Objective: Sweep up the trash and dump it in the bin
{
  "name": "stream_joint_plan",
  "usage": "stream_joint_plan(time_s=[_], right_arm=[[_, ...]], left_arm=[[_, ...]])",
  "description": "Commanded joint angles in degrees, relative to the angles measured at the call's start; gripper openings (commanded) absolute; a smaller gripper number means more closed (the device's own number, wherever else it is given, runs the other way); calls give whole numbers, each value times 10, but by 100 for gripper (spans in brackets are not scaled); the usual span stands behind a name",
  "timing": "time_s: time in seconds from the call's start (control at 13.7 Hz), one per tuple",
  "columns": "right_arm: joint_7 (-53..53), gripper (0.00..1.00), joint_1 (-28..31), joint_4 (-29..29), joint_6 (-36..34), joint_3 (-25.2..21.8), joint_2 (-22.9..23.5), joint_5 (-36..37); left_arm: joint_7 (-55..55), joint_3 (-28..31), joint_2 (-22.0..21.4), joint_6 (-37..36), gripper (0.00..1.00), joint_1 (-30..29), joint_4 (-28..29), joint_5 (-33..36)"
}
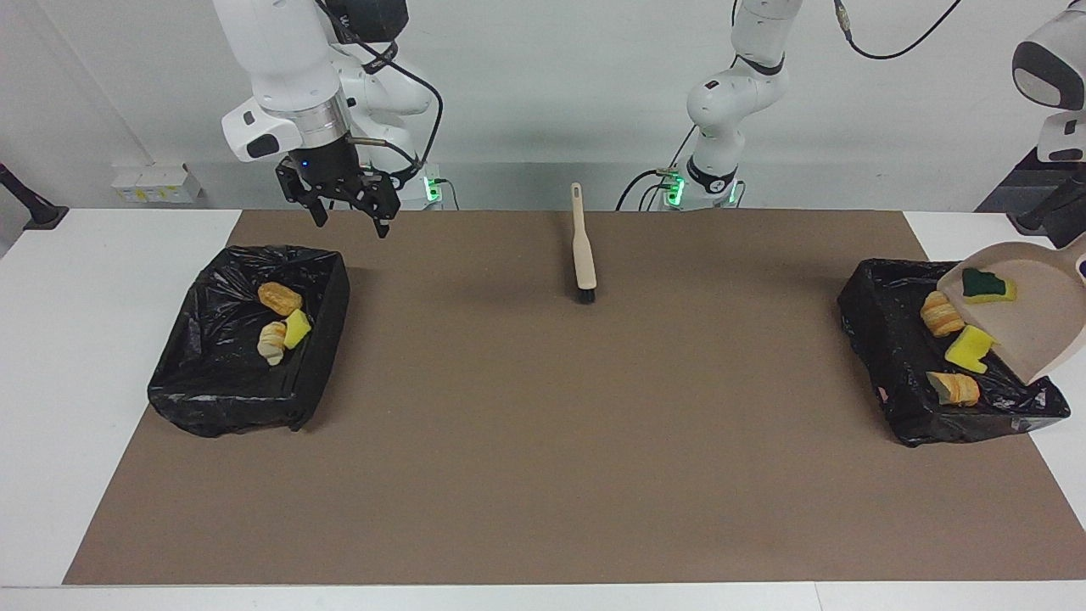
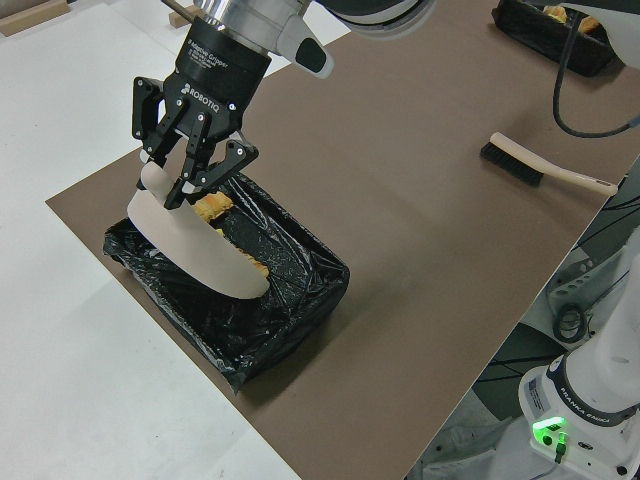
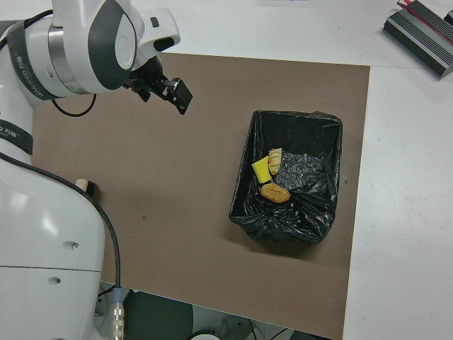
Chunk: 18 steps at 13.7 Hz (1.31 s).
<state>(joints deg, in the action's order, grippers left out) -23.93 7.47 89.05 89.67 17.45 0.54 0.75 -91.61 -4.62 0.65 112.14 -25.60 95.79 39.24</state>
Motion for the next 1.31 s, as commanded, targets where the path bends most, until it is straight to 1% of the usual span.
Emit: stream_joint_plan(time_s=[0.0,0.07,0.22,0.29,0.37,0.44,0.51,0.73,0.8,0.95,1.1,1.24], right_arm=[[17,100,1,-14,-12,5,7,7],[17,100,-10,-14,-12,-9,6,9],[19,100,-51,-17,-12,-67,7,7],[28,100,-67,-19,-10,-87,10,9],[47,100,-71,-26,-8,-97,17,13],[63,100,-72,-32,-9,-106,19,13],[70,100,-73,-33,-9,-109,21,14],[74,100,-71,-33,-9,-109,20,14],[74,100,-72,-32,-9,-109,20,14],[74,100,-70,-30,-5,-109,20,11],[74,100,-68,-30,-5,-109,19,7],[71,100,-69,-24,5,-109,14,2]], left_arm=[[-8,3,-21,-39,0,27,-30,18],[-8,0,-34,-41,0,28,-30,17],[3,-21,-55,-57,0,31,-31,-4],[29,-22,-57,-80,0,31,-33,-60],[57,-22,-60,-94,0,30,-33,-104],[90,-24,-69,-111,0,32,-32,-130],[139,-28,-79,-133,0,34,-25,-153],[306,-33,-92,-195,0,45,-10,-277],[350,-33,-103,-200,0,62,8,-293],[473,-33,-120,-198,0,126,55,-321],[593,-32,-122,-193,0,192,78,-323],[674,-33,-115,-177,0,243,95,-331]])
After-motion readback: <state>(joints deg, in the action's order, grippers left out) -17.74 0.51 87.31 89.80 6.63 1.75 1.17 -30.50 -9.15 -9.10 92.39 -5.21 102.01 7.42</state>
